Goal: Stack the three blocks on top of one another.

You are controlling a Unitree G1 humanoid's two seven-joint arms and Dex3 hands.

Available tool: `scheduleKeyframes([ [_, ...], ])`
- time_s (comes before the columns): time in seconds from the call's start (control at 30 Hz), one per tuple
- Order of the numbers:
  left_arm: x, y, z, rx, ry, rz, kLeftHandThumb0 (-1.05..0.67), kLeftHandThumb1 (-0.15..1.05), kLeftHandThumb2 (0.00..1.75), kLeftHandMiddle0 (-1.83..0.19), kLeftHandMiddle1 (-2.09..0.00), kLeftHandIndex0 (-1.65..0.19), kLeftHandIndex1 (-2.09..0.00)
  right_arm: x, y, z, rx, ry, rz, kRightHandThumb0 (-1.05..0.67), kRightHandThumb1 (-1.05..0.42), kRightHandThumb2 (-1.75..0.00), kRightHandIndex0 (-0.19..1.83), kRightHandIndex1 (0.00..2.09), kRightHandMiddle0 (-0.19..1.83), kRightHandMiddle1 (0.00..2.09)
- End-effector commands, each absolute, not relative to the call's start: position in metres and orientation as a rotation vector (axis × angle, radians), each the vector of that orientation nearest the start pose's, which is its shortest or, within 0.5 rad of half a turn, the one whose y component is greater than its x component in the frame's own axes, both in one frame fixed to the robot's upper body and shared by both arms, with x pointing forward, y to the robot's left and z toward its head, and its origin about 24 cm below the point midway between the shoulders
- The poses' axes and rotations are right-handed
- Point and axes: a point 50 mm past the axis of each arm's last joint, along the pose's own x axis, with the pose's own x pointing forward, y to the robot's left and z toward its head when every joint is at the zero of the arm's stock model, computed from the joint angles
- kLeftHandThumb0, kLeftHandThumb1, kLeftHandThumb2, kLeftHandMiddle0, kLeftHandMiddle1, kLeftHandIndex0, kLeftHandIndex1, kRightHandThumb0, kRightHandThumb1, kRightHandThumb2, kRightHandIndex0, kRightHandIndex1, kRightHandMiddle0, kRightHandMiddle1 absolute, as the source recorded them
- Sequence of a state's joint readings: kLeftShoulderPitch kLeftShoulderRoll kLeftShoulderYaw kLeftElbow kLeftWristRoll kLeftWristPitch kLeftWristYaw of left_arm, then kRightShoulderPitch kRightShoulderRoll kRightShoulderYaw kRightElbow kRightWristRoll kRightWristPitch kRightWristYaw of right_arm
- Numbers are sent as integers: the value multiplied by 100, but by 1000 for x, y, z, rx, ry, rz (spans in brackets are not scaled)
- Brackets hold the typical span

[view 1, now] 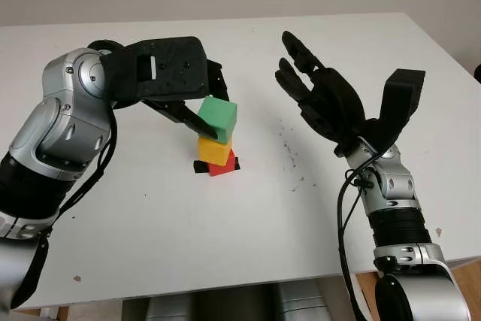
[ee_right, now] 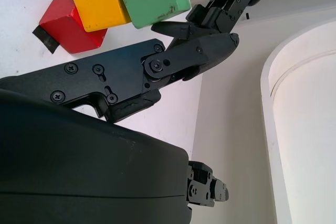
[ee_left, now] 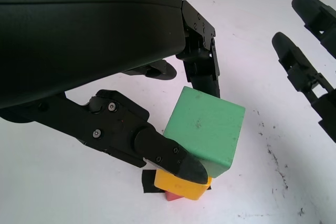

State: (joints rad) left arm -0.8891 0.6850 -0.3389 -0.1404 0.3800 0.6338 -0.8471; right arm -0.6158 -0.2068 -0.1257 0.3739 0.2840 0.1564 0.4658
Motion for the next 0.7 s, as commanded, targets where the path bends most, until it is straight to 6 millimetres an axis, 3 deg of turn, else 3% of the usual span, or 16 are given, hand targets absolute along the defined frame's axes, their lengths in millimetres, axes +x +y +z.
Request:
scheduleKeyframes([
  [0.0, 330, 149, 254, 1136, 55, -514, -42, 95, 5, -38, -5, -37, -168, 356, -159, 140, 104, -138, 471, -66, -102, -5, -19, 0, -4, 6],
  [0.3, 330, 148, 254, 1130, 71, -471, -50, 94, 5, -28, -3, -30, -143, 356, -158, 140, 102, -141, 477, -67, -102, -6, -19, 0, -5, 5],
  [0.57, 331, 150, 253, 1091, 87, -475, -59, 89, 5, -24, -6, -21, -85, 356, -159, 139, 99, -138, 473, -67, -102, -5, -19, 0, -6, 5],
  [0.67, 330, 150, 253, 1082, 80, -480, -62, 88, 5, -24, -5, -21, -75, 357, -159, 139, 101, -136, 472, -66, -102, -5, -19, 0, -6, 5],
])
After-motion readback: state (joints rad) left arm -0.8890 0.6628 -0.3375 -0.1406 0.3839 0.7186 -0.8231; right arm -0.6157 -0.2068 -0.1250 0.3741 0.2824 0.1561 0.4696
